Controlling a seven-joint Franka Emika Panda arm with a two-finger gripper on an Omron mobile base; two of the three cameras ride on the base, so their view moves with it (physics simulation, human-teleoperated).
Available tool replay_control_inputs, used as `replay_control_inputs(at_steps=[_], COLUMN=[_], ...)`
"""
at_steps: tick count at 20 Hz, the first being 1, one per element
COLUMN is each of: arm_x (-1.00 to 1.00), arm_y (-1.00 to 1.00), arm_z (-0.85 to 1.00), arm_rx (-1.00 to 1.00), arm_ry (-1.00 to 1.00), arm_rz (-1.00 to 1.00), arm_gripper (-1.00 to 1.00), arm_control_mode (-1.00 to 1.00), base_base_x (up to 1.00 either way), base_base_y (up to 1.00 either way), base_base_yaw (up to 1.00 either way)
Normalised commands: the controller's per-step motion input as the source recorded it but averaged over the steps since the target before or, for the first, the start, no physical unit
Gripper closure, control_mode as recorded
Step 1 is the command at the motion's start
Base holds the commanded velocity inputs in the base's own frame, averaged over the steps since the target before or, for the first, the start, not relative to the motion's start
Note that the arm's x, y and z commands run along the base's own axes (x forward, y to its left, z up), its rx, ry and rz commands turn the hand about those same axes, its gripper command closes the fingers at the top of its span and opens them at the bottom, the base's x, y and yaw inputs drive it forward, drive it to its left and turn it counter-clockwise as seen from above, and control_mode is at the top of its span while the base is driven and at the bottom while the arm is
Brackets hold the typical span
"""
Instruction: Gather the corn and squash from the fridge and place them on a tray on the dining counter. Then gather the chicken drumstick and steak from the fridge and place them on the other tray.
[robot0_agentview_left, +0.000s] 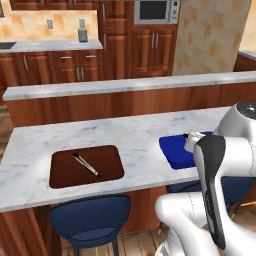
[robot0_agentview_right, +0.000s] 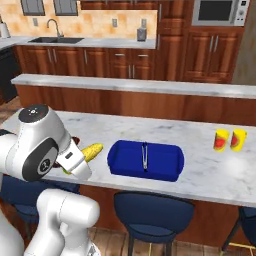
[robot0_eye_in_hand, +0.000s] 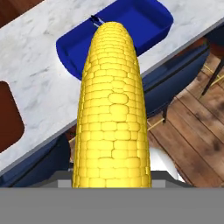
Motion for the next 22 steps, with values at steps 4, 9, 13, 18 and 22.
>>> replay_control_inputs(at_steps=[4,9,13,18,22], arm_x=[0.00,0.00,0.00,0.00,0.96], arm_y=[0.00,0.00,0.00,0.00,-0.03], arm_z=[0.00,0.00,0.00,0.00,-0.12], arm_rx=[0.00,0.00,0.00,0.00,0.08], arm_ry=[0.00,0.00,0.00,0.00,0.06], arm_rz=[0.00,0.00,0.00,0.00,0.08], arm_gripper=[1.00,1.00,1.00,1.00,1.00], arm_control_mode=[1.00,1.00,1.00,1.00,-1.00], base_base_x=[-0.05,0.27,0.75,0.79,0.00], base_base_y=[-1.00,-0.81,-0.29,-0.09,0.00], base_base_yaw=[-0.06,-0.02,0.00,0.01,0.00])
